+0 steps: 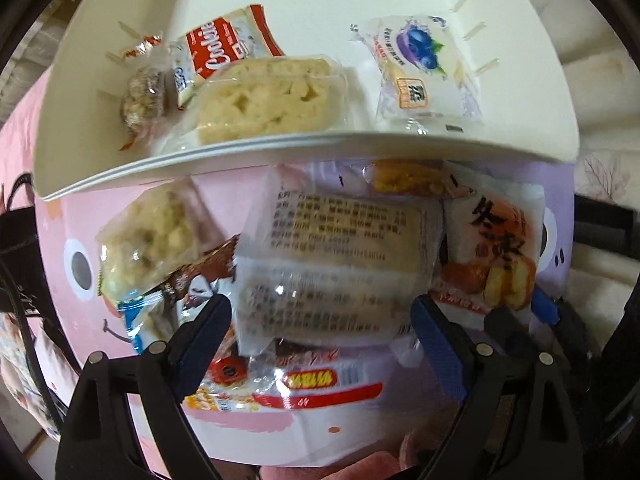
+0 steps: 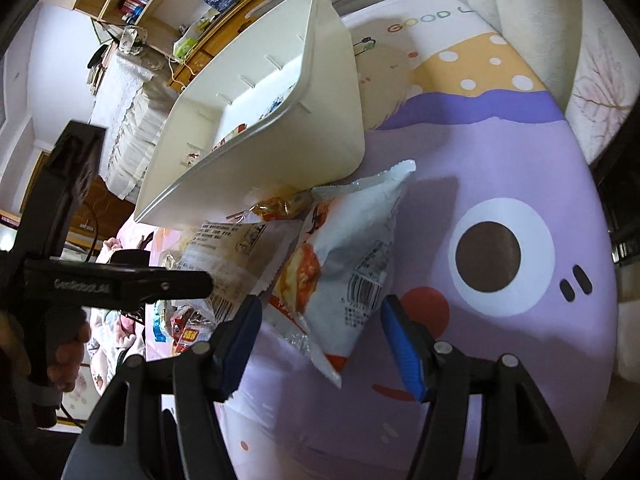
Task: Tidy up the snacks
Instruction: 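Lower left tool onto clear bread bag while right tool lowers onto white pastry packet, then grasp and lift clear bread bag with left tool while right tool lifts pastry packet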
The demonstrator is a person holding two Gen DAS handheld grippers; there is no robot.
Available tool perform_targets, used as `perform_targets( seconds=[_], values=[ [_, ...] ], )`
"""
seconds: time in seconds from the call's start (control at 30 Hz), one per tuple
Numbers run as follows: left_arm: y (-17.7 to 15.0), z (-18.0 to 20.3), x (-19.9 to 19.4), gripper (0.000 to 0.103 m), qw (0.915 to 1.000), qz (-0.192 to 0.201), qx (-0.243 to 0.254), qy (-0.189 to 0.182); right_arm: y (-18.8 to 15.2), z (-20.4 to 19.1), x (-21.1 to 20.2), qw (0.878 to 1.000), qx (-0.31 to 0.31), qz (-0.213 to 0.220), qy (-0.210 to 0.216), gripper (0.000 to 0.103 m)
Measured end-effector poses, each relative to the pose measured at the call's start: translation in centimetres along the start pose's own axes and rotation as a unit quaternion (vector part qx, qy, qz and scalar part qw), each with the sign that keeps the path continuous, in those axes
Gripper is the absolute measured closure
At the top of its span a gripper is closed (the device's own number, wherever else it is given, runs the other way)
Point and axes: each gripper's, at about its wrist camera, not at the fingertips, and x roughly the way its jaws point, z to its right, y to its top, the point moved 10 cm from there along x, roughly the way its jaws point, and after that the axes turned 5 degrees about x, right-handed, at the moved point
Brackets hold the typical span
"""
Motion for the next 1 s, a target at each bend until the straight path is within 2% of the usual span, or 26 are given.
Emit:
perform_targets(
  seconds=[0.1,0.5,0.77,0.87,0.93,1.0],
  values=[
    [0.7,0.5,0.7,0.009,0.9999,-0.012,-0.004,-0.008,0.1,0.1,0.5,1.0,-0.006,-0.007,-0.001,0.038],
    [2.4,2.2,3.1,0.001,0.9979,-0.036,0.003,0.054,0.9,0.4,1.9,1.0,-0.018,-0.023,-0.001,0.038],
    [3.2,1.8,4.1,0.001,0.9987,-0.032,-0.018,0.036,0.9,0.2,2.0,0.999,-0.036,-0.025,-0.006,0.038],
    [3.0,1.7,4.6,0.007,0.9991,-0.025,-0.02,0.028,0.9,0.2,2.0,0.999,-0.04,-0.025,-0.009,0.039],
    [2.8,1.7,4.8,0.018,0.9993,-0.022,-0.022,0.022,0.9,0.2,1.9,0.999,-0.04,-0.023,-0.011,0.039],
    [2.5,1.3,4.3,0.021,0.9994,-0.016,-0.027,0.013,0.9,0.1,1.9,0.999,-0.038,-0.022,-0.012,0.04]
  ],
)
